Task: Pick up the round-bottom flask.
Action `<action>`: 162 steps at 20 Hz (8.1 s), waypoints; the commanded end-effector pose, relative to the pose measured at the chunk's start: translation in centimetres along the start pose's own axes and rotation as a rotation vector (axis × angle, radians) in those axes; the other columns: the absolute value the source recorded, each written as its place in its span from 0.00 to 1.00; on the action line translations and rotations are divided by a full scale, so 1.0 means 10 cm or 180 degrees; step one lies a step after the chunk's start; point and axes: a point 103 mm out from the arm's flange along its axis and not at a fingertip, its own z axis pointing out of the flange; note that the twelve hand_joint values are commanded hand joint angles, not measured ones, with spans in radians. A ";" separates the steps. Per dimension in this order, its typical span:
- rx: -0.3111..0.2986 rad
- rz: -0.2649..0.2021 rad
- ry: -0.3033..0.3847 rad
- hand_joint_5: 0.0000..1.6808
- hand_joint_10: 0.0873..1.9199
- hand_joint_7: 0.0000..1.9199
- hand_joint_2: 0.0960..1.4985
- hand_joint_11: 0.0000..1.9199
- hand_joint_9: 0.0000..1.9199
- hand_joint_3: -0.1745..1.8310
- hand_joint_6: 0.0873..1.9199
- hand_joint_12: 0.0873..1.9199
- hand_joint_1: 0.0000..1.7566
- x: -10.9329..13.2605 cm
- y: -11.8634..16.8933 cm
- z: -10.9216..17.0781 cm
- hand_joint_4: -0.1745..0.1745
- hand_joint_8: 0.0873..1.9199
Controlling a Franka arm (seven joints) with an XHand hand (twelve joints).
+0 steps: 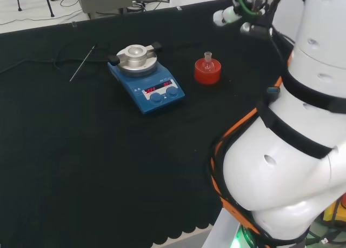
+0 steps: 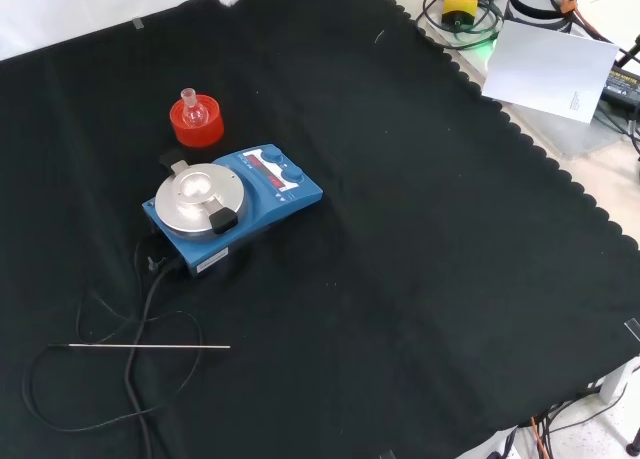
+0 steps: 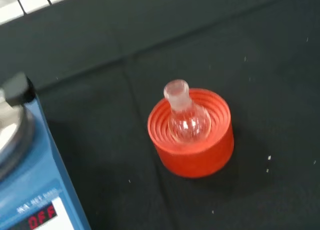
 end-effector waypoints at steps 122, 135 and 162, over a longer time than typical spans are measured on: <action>0.0240 -0.0631 -0.0027 0.32 0.32 0.15 0.28 0.05 0.25 0.48 0.43 0.69 0.58 0.08 0.93 1.73 0.44 0.32; 0.0276 -0.0603 0.0016 0.33 0.32 0.15 0.28 0.05 0.25 0.48 0.43 0.69 0.58 0.08 1.01 1.85 0.45 0.32; 0.0089 -0.0568 0.0071 0.47 0.31 0.21 0.32 0.11 0.30 0.47 0.42 0.67 0.60 0.09 1.06 1.94 0.55 0.31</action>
